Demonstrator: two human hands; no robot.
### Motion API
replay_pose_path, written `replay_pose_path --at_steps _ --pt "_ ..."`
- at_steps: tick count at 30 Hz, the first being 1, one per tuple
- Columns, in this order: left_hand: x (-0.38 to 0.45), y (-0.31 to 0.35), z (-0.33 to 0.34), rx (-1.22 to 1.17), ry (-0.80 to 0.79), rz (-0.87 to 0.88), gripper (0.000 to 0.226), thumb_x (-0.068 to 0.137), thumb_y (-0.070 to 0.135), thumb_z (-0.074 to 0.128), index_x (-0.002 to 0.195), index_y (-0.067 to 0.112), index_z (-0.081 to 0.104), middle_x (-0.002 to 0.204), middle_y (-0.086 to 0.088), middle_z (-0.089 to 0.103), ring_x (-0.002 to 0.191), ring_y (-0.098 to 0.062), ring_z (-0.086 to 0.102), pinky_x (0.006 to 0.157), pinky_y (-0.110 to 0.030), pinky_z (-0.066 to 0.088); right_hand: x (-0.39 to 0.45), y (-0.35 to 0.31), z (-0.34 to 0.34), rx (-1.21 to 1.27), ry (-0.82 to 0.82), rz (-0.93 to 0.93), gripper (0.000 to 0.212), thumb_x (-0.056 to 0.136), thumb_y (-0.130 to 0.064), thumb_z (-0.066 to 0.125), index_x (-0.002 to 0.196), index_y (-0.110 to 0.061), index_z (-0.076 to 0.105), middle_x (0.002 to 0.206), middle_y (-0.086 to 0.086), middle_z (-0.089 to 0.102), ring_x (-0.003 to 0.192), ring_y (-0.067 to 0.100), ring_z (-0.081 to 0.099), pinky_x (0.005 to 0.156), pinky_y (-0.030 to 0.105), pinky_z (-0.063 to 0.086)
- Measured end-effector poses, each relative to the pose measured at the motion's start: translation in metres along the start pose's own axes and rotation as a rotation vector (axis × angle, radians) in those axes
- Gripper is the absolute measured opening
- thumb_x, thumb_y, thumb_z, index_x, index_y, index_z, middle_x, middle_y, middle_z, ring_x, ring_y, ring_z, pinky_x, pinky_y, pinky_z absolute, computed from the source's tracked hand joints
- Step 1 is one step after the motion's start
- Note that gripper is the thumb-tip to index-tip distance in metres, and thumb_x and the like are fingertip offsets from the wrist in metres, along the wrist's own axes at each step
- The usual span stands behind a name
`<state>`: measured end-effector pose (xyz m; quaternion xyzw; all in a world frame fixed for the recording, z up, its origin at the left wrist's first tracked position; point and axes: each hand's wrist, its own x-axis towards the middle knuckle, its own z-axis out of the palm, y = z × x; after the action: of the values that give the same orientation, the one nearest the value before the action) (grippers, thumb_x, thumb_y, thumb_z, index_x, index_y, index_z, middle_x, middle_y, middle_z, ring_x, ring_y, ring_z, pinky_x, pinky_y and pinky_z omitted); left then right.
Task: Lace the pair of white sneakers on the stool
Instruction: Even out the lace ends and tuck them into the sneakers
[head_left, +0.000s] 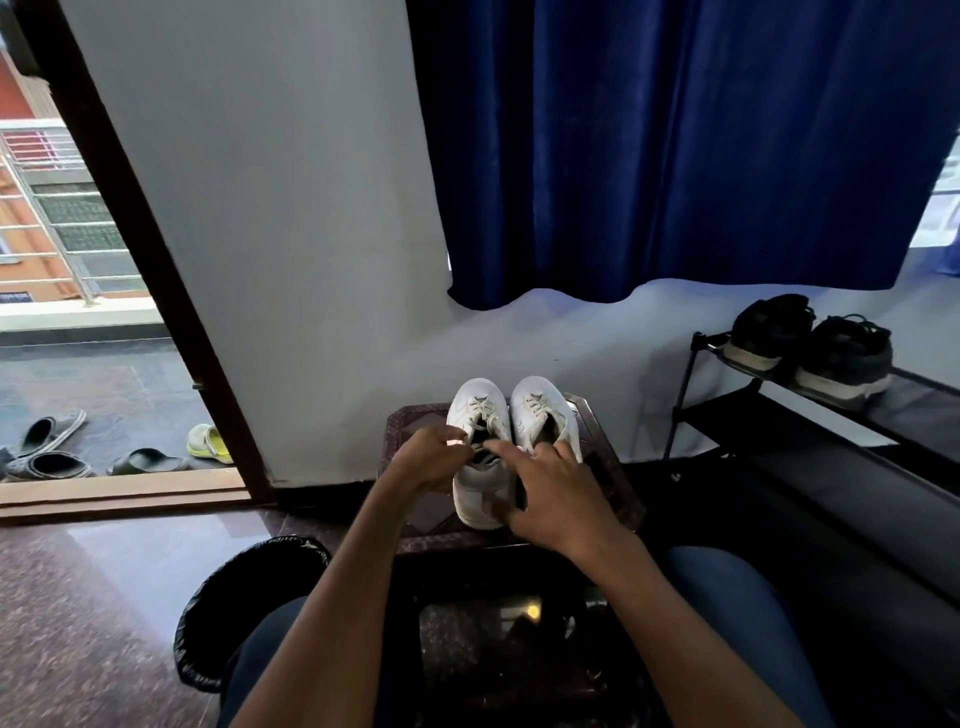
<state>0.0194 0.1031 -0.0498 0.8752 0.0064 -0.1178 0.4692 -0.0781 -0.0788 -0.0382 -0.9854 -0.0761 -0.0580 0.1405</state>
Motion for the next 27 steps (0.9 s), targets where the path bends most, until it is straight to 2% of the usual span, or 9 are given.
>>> replay_pose_path --at_steps 3,5,9,12,14,17,21,24,27 --pt "-0.015 0.011 -0.001 -0.091 -0.032 -0.015 0.01 0.09 0.021 0.058 0.096 0.022 0.066 0.098 -0.01 0.065 0.084 -0.023 0.062 0.076 -0.035 0.056 -0.003 -0.008 -0.004 -0.02 -0.051 0.021 0.068 0.085 -0.061 0.065 0.146 -0.05 0.038 0.137 0.006 0.048 0.135 0.03 0.038 0.097 0.044 0.049" --pt "-0.023 0.012 0.001 -0.245 -0.009 -0.059 0.01 0.102 0.018 0.049 0.103 0.02 0.058 0.097 -0.007 0.061 0.083 -0.024 0.061 0.077 -0.034 0.055 0.003 -0.015 -0.007 -0.028 -0.068 0.041 0.062 0.081 -0.066 0.066 0.137 -0.045 0.048 0.134 0.009 0.054 0.13 0.034 0.048 0.094 0.044 0.05" --pt "-0.037 0.005 0.01 -0.615 0.089 -0.211 0.036 0.108 0.039 0.044 0.091 0.014 0.063 0.082 -0.005 0.065 0.072 -0.019 0.06 0.069 -0.031 0.05 0.022 -0.022 -0.012 -0.05 -0.077 0.073 0.047 0.079 -0.066 0.071 0.112 -0.032 0.07 0.114 0.007 0.071 0.113 0.033 0.067 0.084 0.039 0.051" --pt "-0.045 0.005 0.011 -0.699 0.052 -0.235 0.048 0.105 0.053 0.042 0.087 0.015 0.066 0.081 -0.005 0.066 0.074 -0.019 0.058 0.073 -0.032 0.046 0.027 -0.022 -0.018 -0.013 -0.061 0.097 0.045 0.074 -0.061 0.081 0.105 -0.028 0.077 0.109 0.008 0.074 0.107 0.032 0.069 0.082 0.037 0.052" --pt "-0.044 0.003 0.011 -0.705 0.031 -0.236 0.049 0.102 0.057 0.044 0.096 0.015 0.07 0.087 -0.005 0.065 0.078 -0.019 0.057 0.075 -0.032 0.046 0.023 -0.021 -0.018 -0.013 0.007 0.105 0.043 0.072 -0.057 0.085 0.102 -0.027 0.079 0.105 0.008 0.075 0.103 0.032 0.071 0.078 0.035 0.052" --pt "-0.05 0.008 0.017 -0.698 0.058 -0.184 0.046 0.1 0.053 0.051 0.11 0.014 0.072 0.096 -0.005 0.073 0.084 -0.021 0.064 0.081 -0.034 0.05 0.01 -0.018 -0.019 -0.036 0.081 0.105 0.042 0.072 -0.055 0.085 0.102 -0.026 0.079 0.1 0.007 0.076 0.098 0.031 0.072 0.075 0.034 0.053" --pt "-0.059 0.018 0.039 -0.675 0.188 -0.026 0.017 0.095 0.026 0.063 0.095 0.018 0.079 0.081 -0.003 0.072 0.074 -0.022 0.059 0.065 -0.03 0.049 -0.006 -0.007 -0.037 -0.046 0.164 0.134 0.035 0.074 -0.048 0.084 0.1 -0.024 0.078 0.098 0.007 0.076 0.097 0.031 0.072 0.072 0.033 0.05" --pt "-0.056 0.032 0.064 -0.593 0.199 0.109 0.018 0.081 0.037 0.07 0.093 0.03 0.081 0.089 0.003 0.079 0.089 -0.021 0.073 0.089 -0.045 0.06 -0.021 0.01 -0.06 -0.075 0.222 0.173 0.043 0.074 -0.053 0.085 0.106 -0.027 0.077 0.103 0.003 0.077 0.1 0.029 0.072 0.074 0.032 0.047" --pt "-0.06 0.071 0.091 -0.511 0.231 0.224 0.02 0.086 0.032 0.064 0.098 0.03 0.08 0.094 0.009 0.079 0.093 -0.013 0.073 0.093 -0.039 0.058 -0.039 0.037 -0.086 -0.093 0.297 0.224 0.04 0.076 -0.05 0.085 0.109 -0.03 0.077 0.103 0.001 0.077 0.102 0.026 0.072 0.077 0.032 0.049"
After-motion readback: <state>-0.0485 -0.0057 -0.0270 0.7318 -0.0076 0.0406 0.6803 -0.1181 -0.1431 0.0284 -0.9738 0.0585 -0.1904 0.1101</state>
